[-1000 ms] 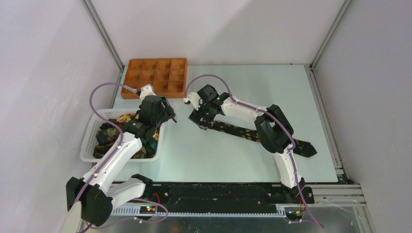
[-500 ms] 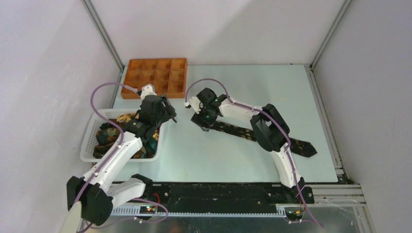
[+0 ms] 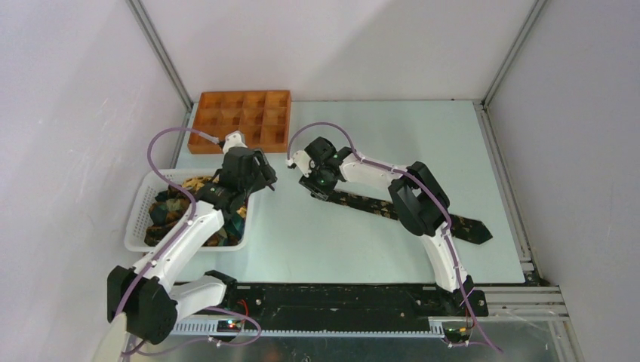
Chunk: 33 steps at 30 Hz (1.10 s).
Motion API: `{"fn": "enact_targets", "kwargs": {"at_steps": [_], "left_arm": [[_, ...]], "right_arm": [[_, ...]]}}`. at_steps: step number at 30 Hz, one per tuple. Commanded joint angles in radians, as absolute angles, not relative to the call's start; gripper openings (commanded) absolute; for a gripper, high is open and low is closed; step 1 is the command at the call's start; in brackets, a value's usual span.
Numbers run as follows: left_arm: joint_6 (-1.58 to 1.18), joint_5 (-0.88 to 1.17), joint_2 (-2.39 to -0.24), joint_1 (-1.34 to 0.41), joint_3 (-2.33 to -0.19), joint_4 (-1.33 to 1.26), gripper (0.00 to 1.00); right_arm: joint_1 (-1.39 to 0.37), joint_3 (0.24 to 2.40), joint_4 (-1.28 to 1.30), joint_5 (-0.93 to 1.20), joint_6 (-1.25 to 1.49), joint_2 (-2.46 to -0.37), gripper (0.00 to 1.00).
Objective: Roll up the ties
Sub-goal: Roll the tie at the center of the board.
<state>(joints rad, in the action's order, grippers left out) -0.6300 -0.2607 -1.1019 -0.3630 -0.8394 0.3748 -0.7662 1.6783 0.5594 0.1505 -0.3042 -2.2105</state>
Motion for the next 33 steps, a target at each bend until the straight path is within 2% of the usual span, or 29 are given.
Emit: {"fn": "enact_targets", "kwargs": {"at_steps": [1, 7, 10, 12, 14, 18, 22, 33], "left_arm": [[-0.646, -0.250, -1.104, -0.355, -0.849, 0.340, 0.70], [-0.650, -0.253, -1.098, -0.355, -0.842, 0.339, 0.70], [-0.650, -0.252, -1.099, -0.354, -0.844, 0.339, 0.70], [-0.649, -0.252, -1.100, -0.354, -0.847, 0.340, 0.70], [-0.649, -0.253, -1.103, -0.354, -0.849, 0.343, 0.70], [-0.648, -0.263, -1.102, -0.356, -0.855, 0.351, 0.70], [-0.645, -0.266, -1.099, -0.355, -0.860, 0.356, 0.70], [-0.651, -0.256, -1.073, -0.353, -0.867, 0.358, 0.70]], "right_arm": [[-0.765, 1.689, 0.578, 0.124, -0.308, -2.246, 0.41], [-0.765, 1.669, 0.571, 0.126, -0.304, -2.245, 0.35], [-0.764, 1.657, 0.566, 0.133, -0.301, -2.242, 0.36], [-0.765, 1.654, 0.561, 0.136, -0.298, -2.238, 0.45], [-0.765, 1.651, 0.556, 0.143, -0.292, -2.233, 0.65], [-0.765, 1.649, 0.532, 0.156, -0.270, -2.218, 0.78], [-0.764, 1.651, 0.505, 0.182, -0.254, -2.199, 0.83], [-0.764, 1.650, 0.449, 0.247, -0.188, -2.115, 0.87]]}}
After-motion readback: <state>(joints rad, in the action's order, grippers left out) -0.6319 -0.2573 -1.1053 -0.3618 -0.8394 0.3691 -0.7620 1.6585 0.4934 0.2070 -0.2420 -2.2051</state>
